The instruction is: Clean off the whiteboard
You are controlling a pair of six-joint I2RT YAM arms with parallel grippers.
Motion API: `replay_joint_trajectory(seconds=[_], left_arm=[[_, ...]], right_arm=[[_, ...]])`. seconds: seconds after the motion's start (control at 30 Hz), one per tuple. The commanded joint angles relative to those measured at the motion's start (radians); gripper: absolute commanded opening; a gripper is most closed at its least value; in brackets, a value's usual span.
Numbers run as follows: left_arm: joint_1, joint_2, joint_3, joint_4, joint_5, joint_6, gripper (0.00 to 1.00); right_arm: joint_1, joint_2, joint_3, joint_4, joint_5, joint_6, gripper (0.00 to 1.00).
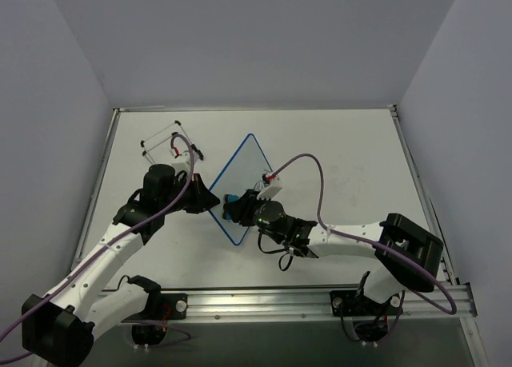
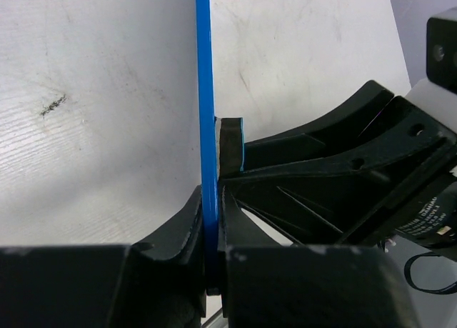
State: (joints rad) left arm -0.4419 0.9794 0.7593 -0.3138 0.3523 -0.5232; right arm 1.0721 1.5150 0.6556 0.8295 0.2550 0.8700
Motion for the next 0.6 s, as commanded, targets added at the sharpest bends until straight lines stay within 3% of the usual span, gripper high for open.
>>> replay_joint_trajectory(seconds=[0.0, 0.37, 0.57], left_arm=[[-0.040, -0.031, 0.026, 0.197, 0.295, -0.113, 0.02], [-0.040, -0.035, 0.040, 0.170, 0.366, -0.078, 0.02], [-0.038, -0.039, 0.037, 0.165, 0.367, -0.075, 0.02]], right_arm=[[-0.020, -0.007, 0.108, -0.052, -0.105, -0.006, 0.00], [-0.343, 0.186, -0.062, 0.109, -0.345, -0.008, 0.00], [-0.368, 0.192, -0.011, 0.050, -0.347, -0.049, 0.00]])
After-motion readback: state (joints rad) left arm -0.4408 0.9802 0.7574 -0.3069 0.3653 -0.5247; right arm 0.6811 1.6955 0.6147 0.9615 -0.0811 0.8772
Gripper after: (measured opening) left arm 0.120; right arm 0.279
